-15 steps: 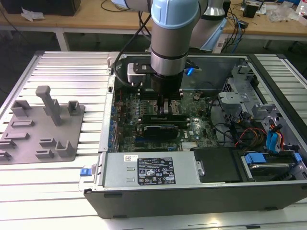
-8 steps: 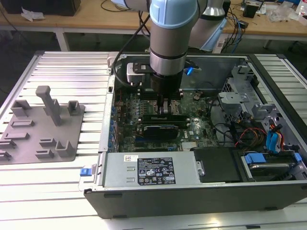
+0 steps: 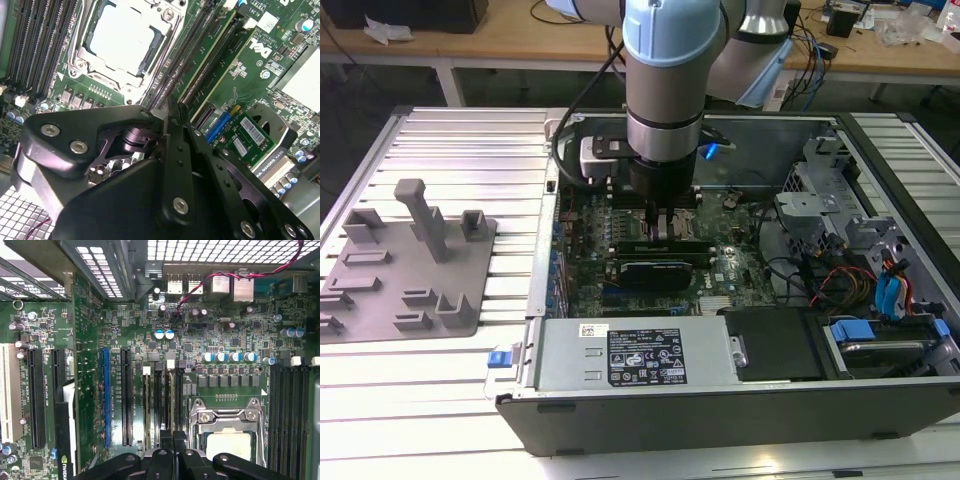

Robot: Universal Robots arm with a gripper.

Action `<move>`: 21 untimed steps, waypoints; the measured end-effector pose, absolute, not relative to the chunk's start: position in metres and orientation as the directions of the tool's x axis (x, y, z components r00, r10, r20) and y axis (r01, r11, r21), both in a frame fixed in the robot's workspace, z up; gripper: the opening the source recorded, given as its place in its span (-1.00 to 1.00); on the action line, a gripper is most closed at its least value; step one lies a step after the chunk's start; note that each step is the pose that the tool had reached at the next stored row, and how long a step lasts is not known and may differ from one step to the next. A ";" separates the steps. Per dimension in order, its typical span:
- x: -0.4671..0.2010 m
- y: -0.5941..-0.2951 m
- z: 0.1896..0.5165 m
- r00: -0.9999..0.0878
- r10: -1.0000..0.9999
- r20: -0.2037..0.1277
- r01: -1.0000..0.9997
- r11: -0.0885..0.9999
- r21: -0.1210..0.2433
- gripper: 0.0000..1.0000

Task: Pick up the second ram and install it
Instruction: 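Insert the second ram into the second slot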

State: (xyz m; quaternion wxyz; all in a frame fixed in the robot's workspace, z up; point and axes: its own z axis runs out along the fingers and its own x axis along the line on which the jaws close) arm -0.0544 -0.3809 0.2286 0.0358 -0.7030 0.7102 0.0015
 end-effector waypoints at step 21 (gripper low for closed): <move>-0.054 -0.381 0.248 -0.010 -0.999 -0.053 -1.000 0.011 -0.024 -0.67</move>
